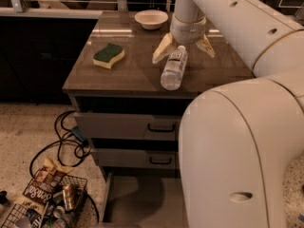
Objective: Place blue plastic bottle into bottom drawer
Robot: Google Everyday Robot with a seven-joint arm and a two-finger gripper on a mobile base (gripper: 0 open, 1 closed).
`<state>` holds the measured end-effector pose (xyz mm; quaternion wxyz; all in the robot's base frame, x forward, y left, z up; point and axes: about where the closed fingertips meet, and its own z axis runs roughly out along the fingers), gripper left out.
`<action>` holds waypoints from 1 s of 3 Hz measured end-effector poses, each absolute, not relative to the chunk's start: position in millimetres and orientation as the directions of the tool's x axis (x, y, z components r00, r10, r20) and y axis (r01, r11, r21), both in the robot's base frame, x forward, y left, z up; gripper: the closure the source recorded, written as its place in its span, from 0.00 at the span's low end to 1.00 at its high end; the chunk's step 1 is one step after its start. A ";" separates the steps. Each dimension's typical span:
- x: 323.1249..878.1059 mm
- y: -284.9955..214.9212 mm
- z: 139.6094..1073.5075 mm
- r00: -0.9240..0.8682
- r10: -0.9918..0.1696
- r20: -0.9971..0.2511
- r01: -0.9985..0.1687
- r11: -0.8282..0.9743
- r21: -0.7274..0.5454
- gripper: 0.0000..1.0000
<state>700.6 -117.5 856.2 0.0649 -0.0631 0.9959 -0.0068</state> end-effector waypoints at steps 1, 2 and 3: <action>685.5 -121.4 843.1 -0.992 -0.071 -0.104 -0.070 0.997 -0.013 0.00; 671.9 -110.4 822.2 -0.997 -0.053 -0.059 -0.056 0.998 0.041 0.18; 676.1 -108.5 819.2 -0.996 -0.056 -0.069 -0.059 0.997 0.042 0.49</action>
Offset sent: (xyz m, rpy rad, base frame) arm -0.0563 0.0213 -0.0542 0.1231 0.1606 -0.0812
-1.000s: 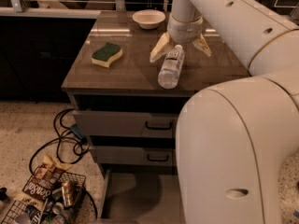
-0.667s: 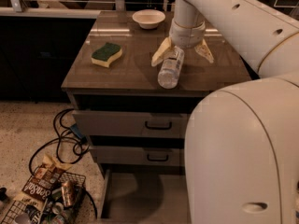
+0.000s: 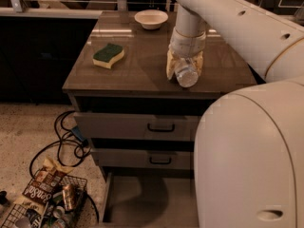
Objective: Place blue plastic bottle into bottom drawer
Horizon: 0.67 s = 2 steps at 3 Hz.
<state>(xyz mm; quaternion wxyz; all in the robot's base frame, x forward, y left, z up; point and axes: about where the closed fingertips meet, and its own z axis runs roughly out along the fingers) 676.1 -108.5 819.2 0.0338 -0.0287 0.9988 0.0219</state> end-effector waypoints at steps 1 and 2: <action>677.9 -107.1 817.2 -0.996 -0.057 -0.072 -0.060 0.997 0.044 0.72; 677.9 -107.1 819.1 -0.996 -0.057 -0.072 -0.060 0.997 0.044 0.95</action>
Offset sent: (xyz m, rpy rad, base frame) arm 0.0017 0.0014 -0.0021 0.0021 -0.0030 0.0010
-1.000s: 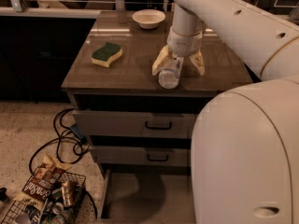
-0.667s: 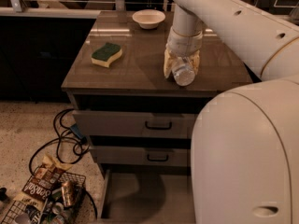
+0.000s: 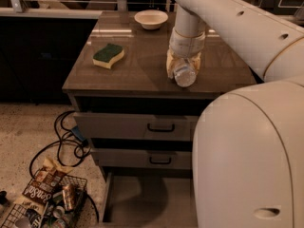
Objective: Place blue plastic bottle into bottom drawer
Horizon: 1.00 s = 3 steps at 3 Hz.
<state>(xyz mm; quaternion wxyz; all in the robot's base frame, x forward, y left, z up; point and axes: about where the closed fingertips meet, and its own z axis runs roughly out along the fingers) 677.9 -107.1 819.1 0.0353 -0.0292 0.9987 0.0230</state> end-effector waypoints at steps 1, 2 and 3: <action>679.4 -106.2 818.2 -0.996 -0.057 -0.075 -0.061 0.997 0.045 1.00; 679.4 -106.2 819.1 -0.996 -0.057 -0.075 -0.061 0.997 0.045 1.00; 679.4 -106.2 819.4 -0.996 -0.057 -0.075 -0.061 0.997 0.045 1.00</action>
Offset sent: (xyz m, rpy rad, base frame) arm 0.0015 0.0009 -0.0017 0.0015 -0.0028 0.0005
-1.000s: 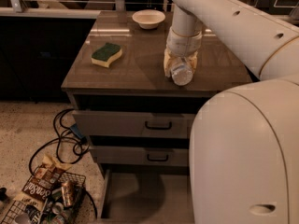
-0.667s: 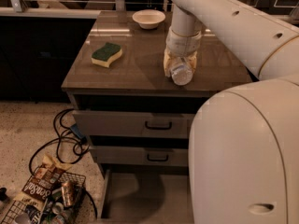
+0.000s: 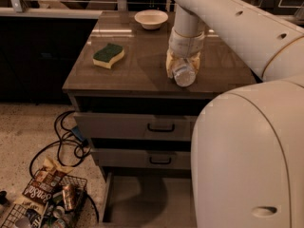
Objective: Place blue plastic bottle into bottom drawer
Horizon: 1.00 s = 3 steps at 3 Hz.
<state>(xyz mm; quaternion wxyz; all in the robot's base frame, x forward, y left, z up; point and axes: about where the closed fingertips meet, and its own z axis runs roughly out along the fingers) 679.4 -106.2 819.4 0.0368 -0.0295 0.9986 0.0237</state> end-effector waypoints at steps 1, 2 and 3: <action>678.4 -106.5 819.6 -0.996 -0.057 -0.075 -0.060 0.997 0.046 1.00; 656.9 -110.9 820.7 -0.996 -0.049 -0.080 -0.053 0.997 0.054 1.00; 638.6 -111.9 812.2 -0.997 -0.061 -0.049 -0.063 0.997 0.043 1.00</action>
Offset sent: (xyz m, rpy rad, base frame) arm -0.1953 -0.0516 0.0146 0.0838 -0.0317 -0.0479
